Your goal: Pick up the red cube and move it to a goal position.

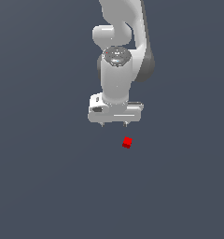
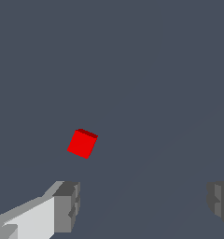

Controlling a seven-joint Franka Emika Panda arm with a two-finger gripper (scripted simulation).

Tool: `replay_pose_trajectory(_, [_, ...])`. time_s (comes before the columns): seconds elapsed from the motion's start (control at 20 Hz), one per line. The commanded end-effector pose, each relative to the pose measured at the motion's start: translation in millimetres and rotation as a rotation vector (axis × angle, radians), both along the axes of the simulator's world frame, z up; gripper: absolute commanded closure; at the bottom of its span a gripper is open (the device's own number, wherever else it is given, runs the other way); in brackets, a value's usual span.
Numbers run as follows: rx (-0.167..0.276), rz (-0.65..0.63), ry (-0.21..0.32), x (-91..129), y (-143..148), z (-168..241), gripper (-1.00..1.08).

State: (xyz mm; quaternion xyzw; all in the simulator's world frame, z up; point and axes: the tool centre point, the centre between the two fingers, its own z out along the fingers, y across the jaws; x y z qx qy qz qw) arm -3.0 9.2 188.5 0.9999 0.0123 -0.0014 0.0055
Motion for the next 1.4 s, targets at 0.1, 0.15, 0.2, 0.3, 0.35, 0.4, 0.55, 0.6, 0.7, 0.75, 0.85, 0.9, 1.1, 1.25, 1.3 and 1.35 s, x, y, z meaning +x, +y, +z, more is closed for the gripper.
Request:
replay_pose_trajectory(0.1, [0.0, -0.002, 0.0, 0, 0, -1, -0.92])
replay_pose_trajectory(0.15, [0.0, -0.005, 0.0, 0, 1, -2, -0.92])
replay_pose_trajectory(0.2, [0.0, -0.009, 0.0, 0, 1, -4, -0.92])
replay_pose_trajectory(0.3, [0.0, -0.019, 0.0, -1, 3, -8, -0.92])
replay_pose_trajectory(0.35, [0.001, -0.026, 0.0, -1, 5, -11, -0.92])
replay_pose_trajectory(0.4, [0.001, -0.034, 0.0, -2, 6, -14, -0.92])
replay_pose_trajectory(0.55, [0.001, -0.065, -0.001, -3, 11, -27, -0.92])
replay_pose_trajectory(0.6, [0.002, -0.077, -0.001, -4, 14, -32, -0.92])
replay_pose_trajectory(0.7, [0.002, -0.105, -0.001, -5, 19, -44, -0.92])
replay_pose_trajectory(0.75, [0.003, -0.121, -0.001, -5, 22, -51, -0.92])
replay_pose_trajectory(0.85, [0.003, -0.156, -0.002, -6, 28, -66, -0.92])
replay_pose_trajectory(0.9, [0.004, -0.175, -0.002, -7, 31, -74, -0.92])
replay_pose_trajectory(1.1, [0.005, -0.252, -0.003, -7, 46, -106, -0.92])
replay_pose_trajectory(1.25, [0.006, -0.301, -0.004, -6, 55, -127, -0.92])
replay_pose_trajectory(1.3, [0.007, -0.315, -0.004, -6, 57, -133, -0.92])
replay_pose_trajectory(1.35, [0.007, -0.329, -0.004, -6, 60, -139, -0.92])
